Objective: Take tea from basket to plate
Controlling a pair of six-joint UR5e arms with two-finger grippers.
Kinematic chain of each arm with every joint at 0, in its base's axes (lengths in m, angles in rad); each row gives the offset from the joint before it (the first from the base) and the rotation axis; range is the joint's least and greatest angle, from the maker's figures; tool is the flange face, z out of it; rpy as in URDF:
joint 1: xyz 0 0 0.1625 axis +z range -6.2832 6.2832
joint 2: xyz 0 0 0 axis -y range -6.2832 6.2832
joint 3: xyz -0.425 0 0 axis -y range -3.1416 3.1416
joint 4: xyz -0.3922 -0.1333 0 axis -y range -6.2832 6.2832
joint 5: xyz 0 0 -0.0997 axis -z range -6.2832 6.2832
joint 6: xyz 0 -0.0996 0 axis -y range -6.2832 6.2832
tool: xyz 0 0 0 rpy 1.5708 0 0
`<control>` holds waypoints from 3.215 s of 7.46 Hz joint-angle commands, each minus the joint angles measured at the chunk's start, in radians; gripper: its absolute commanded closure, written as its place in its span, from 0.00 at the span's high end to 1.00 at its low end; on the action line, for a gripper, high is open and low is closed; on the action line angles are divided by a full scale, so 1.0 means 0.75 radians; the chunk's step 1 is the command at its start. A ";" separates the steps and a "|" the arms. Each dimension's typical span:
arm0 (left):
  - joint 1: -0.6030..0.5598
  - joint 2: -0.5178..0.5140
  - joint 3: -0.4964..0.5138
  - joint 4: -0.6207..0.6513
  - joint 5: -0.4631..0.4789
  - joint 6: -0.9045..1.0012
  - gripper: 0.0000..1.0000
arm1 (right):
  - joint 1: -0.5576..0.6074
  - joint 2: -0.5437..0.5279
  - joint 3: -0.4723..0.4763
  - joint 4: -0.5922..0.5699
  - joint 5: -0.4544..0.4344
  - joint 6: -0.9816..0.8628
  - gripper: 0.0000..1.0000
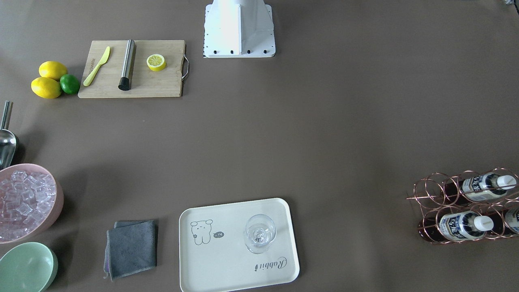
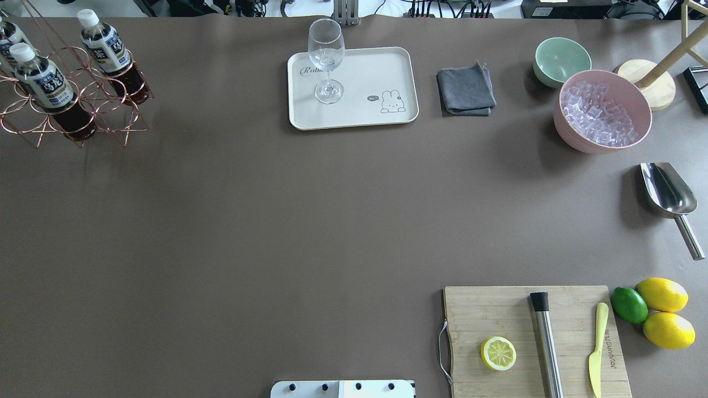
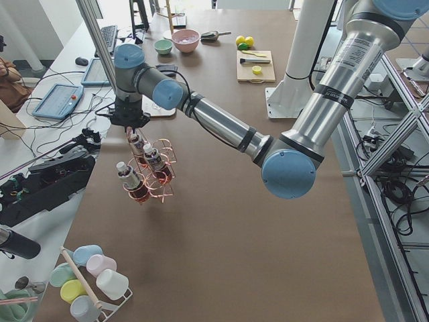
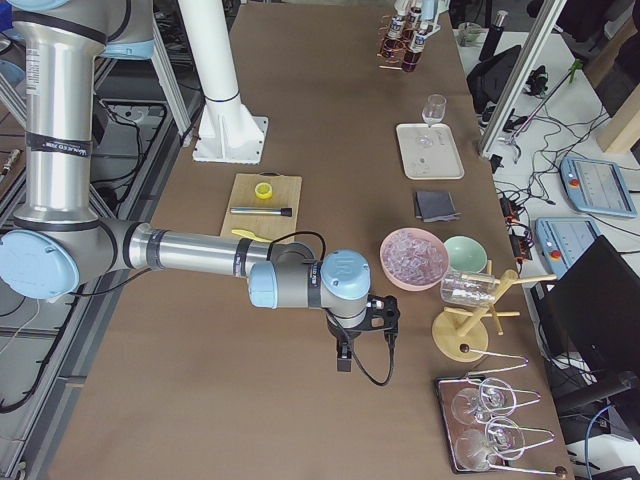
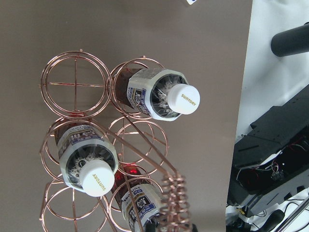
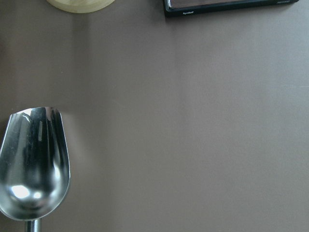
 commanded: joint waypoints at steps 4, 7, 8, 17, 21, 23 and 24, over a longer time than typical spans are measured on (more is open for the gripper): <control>0.498 -0.280 -0.587 0.660 0.182 -0.667 0.00 | 0.000 0.004 0.000 0.002 0.003 0.000 0.99; 0.787 -0.594 -0.442 0.675 0.301 -0.811 0.00 | 0.000 0.004 -0.002 0.002 0.001 -0.002 0.99; 0.860 -0.681 -0.375 0.673 0.299 -0.813 0.00 | 0.000 0.004 -0.002 0.002 0.007 -0.002 0.99; 1.106 -0.776 -0.250 0.654 0.326 -0.815 0.00 | -0.114 0.055 -0.031 0.085 0.334 -0.014 0.99; 1.102 -0.738 -0.260 0.652 0.326 -0.811 0.00 | -0.406 0.175 -0.015 0.611 0.332 0.000 0.99; 1.102 -0.740 -0.260 0.652 0.326 -0.811 0.00 | -0.537 0.330 0.055 0.634 0.291 0.002 0.99; 1.100 -0.740 -0.262 0.652 0.326 -0.813 0.00 | -0.617 0.402 0.043 0.666 0.234 0.002 0.99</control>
